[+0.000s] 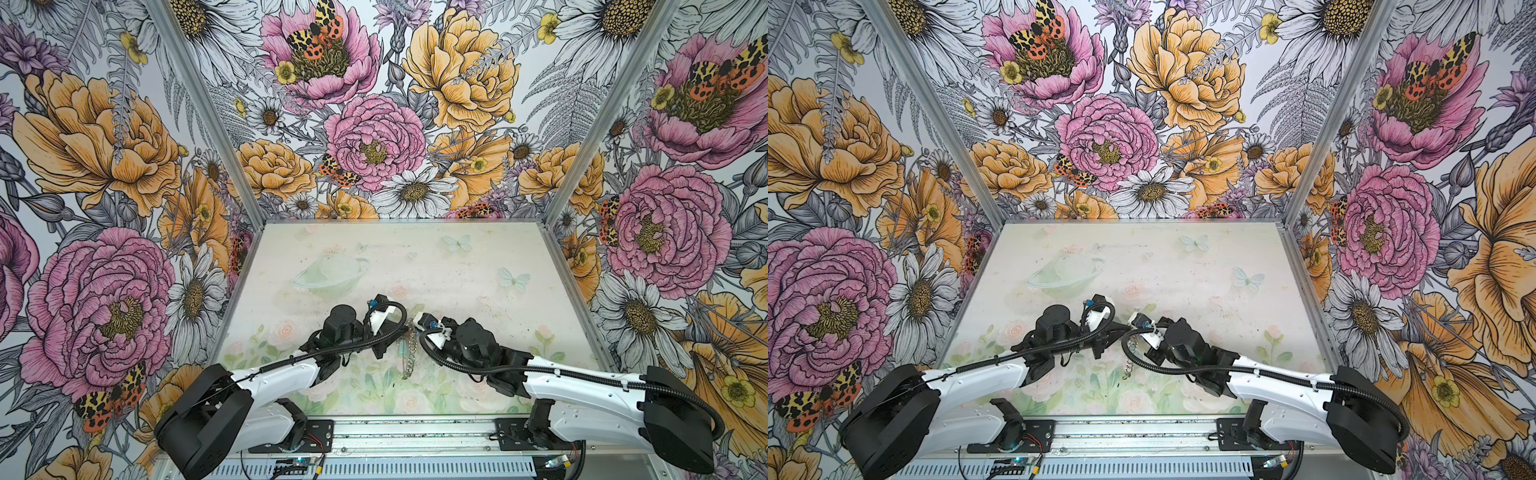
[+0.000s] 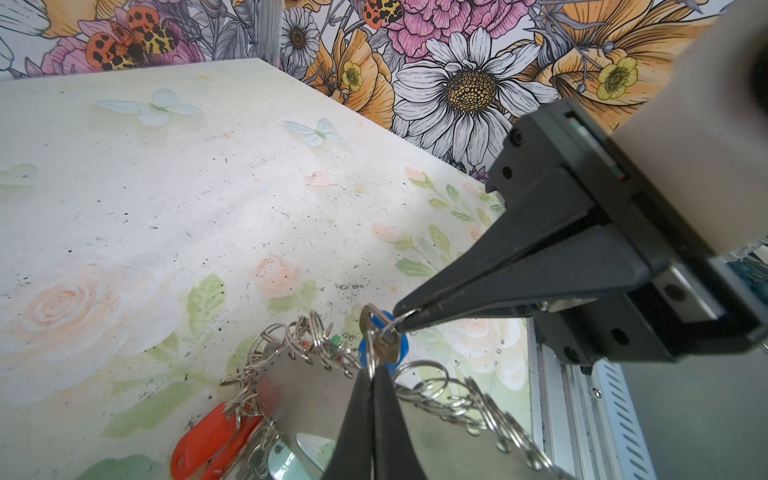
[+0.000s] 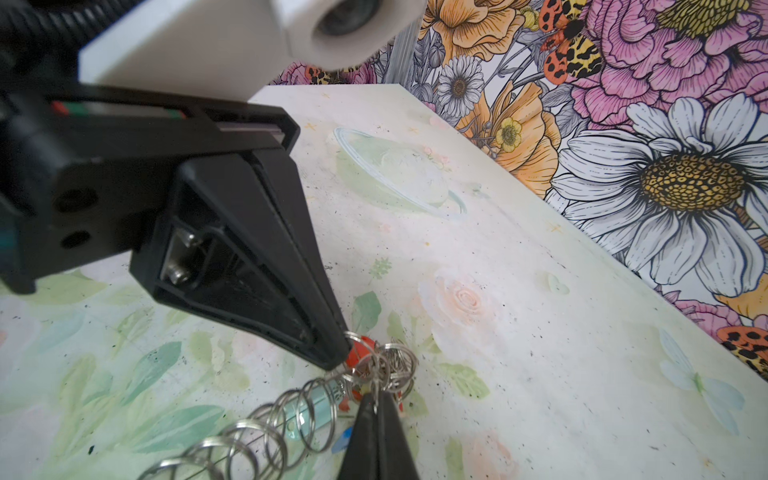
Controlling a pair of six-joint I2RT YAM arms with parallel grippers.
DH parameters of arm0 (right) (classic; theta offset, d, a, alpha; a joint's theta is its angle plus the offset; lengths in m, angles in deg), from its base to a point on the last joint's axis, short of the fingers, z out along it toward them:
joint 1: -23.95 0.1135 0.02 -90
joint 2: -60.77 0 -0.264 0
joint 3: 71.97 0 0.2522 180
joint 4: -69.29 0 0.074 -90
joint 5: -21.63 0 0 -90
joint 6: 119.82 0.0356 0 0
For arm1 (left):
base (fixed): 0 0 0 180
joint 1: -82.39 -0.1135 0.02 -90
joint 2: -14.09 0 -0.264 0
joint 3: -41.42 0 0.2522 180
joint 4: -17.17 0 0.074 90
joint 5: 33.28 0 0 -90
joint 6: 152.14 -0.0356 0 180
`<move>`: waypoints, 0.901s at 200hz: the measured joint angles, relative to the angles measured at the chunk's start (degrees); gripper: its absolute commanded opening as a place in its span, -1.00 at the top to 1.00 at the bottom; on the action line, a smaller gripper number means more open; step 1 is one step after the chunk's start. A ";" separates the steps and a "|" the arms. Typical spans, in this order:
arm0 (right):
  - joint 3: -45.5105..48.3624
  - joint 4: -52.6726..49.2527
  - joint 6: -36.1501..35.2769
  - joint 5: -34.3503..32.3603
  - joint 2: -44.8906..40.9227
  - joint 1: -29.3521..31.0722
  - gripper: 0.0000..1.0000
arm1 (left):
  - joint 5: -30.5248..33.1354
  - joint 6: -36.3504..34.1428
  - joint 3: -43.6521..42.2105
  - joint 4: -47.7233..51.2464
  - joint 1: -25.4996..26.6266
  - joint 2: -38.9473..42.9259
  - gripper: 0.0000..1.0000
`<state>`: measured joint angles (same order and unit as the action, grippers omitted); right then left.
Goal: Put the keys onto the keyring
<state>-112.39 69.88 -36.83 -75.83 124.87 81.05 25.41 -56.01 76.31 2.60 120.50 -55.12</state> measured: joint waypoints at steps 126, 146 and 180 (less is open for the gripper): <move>0.39 1.38 -0.02 -1.49 0.00 0.00 1.00 | -0.42 1.49 1.51 1.55 -0.26 -0.81 1.00; 0.39 1.44 -0.02 -2.25 0.00 0.00 1.00 | -0.76 1.53 1.51 1.70 -0.55 -1.09 1.00; 0.39 1.97 -0.02 -2.86 0.09 0.00 1.00 | -1.44 1.81 1.60 2.23 -0.52 -1.18 1.00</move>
<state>-111.99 71.85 -36.85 -78.69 124.95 81.05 23.97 -54.20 77.90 4.83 119.97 -56.30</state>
